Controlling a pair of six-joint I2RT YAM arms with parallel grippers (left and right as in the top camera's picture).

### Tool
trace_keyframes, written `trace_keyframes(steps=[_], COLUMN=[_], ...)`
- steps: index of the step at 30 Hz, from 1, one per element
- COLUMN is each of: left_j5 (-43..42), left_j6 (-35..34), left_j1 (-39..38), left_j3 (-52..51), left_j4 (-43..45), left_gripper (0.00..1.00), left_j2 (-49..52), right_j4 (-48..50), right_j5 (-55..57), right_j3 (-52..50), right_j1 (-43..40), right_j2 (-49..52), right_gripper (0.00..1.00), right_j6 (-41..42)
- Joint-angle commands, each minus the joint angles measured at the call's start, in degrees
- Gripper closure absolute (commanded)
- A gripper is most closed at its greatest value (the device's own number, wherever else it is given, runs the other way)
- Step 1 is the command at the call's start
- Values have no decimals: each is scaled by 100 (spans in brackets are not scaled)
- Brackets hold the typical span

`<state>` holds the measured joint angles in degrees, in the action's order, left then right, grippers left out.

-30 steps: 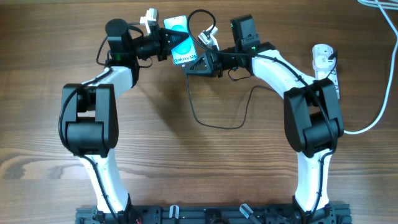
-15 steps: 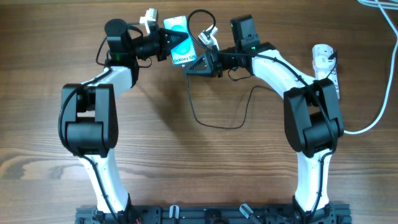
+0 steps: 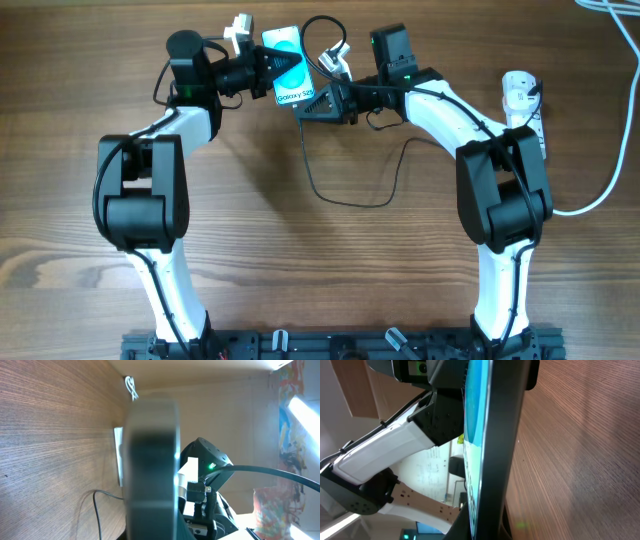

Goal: Plug charger to phone and switch on socket

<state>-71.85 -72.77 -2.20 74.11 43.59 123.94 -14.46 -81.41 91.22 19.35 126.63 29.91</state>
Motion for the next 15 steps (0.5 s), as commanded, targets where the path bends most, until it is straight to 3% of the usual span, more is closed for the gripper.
trace_keyframes(steps=[1, 15], left_j5=[-208, -319], left_j6=[-11, 98], left_j1=[20, 24], left_j3=[7, 7], left_j4=[61, 61], left_gripper=[96, 96], left_j2=[-105, -105], right_j4=[37, 35], right_j5=[-101, -105], right_j3=[92, 92], right_j1=[-9, -9], right_j2=[-63, -63], right_gripper=[95, 96], right_j6=[-127, -125])
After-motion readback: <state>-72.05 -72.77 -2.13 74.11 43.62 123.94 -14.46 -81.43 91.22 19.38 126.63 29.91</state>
